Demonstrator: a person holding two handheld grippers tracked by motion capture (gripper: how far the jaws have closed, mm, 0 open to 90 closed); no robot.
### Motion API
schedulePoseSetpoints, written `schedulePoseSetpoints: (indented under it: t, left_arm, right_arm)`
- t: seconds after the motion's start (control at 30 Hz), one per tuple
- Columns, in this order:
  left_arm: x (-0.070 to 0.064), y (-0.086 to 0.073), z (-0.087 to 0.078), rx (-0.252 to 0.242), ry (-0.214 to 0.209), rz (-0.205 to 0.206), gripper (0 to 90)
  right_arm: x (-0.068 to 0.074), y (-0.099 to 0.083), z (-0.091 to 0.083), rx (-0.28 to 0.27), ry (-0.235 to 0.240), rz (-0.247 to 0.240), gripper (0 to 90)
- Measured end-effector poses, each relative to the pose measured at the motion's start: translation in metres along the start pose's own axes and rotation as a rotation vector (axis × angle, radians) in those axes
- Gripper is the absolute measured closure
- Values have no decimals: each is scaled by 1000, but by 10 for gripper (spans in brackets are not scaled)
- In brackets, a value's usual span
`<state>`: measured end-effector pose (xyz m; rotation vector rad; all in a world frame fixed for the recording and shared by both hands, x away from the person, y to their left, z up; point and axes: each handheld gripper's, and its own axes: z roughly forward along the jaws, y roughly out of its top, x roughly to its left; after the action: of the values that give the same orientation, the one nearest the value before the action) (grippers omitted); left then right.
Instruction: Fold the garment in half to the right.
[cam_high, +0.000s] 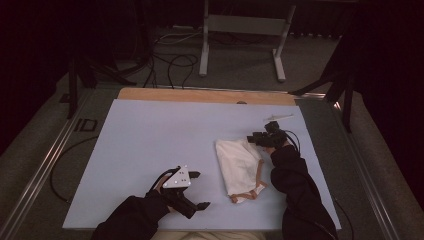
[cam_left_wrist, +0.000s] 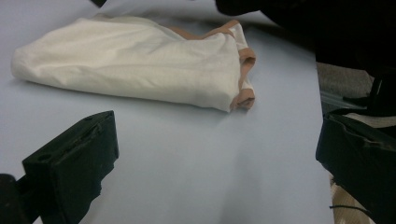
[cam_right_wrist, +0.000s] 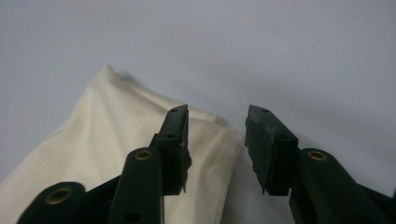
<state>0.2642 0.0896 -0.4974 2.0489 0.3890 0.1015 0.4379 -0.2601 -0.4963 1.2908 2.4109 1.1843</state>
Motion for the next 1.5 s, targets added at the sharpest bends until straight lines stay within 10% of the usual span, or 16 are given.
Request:
schedulePoseSetpoints:
  t: [0.2,0.37,1.0,1.2,1.5]
  left_arm:
    - [0,0,0,0,-4,1,3]
    - [0,-1,0,-2,-4,-6,3]
    - [2,-3,0,4,1,-7,3]
    - [3,-3,-2,0,4,-8,3]
    - [3,-2,-3,-3,10,-12,3]
  right_arm:
    - [-6,0,16,38,-22,22,633]
    - [-7,-4,22,63,-29,10,885]
    - [-17,-11,22,25,-66,29,865]
    - [-17,-12,19,19,-90,24,591]
    - [-7,-5,9,-18,8,-2,184]
